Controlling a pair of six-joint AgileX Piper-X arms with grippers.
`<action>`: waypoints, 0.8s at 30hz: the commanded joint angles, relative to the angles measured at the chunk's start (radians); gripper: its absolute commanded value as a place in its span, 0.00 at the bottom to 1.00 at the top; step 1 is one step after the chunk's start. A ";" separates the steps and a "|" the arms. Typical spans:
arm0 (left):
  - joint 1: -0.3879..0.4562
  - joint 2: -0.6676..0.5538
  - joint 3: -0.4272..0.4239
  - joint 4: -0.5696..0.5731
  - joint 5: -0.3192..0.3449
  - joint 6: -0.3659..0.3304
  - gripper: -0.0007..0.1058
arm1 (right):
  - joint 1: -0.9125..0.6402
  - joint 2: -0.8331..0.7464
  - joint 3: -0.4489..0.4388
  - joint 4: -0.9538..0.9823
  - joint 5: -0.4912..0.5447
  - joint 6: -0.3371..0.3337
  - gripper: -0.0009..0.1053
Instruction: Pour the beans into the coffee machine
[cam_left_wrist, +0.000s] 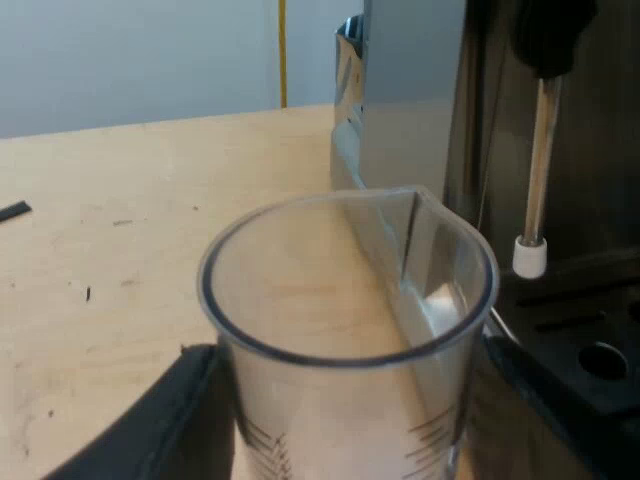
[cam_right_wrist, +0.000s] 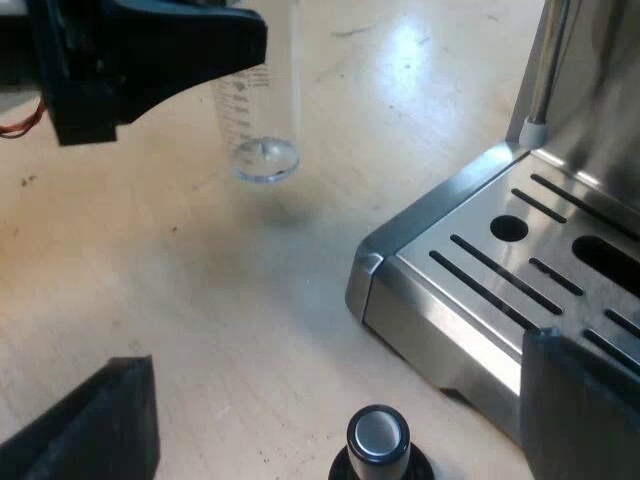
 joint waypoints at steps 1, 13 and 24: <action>-0.005 0.026 -0.005 -0.077 0.014 0.001 0.21 | 0.002 0.006 -0.005 -0.016 0.004 -0.016 0.75; -0.005 0.269 -0.011 -0.367 0.024 0.067 0.21 | 0.002 0.015 -0.005 -0.022 0.004 -0.016 0.75; -0.005 0.513 -0.061 -0.497 0.111 0.068 0.21 | 0.002 0.015 -0.005 -0.022 0.004 -0.014 0.75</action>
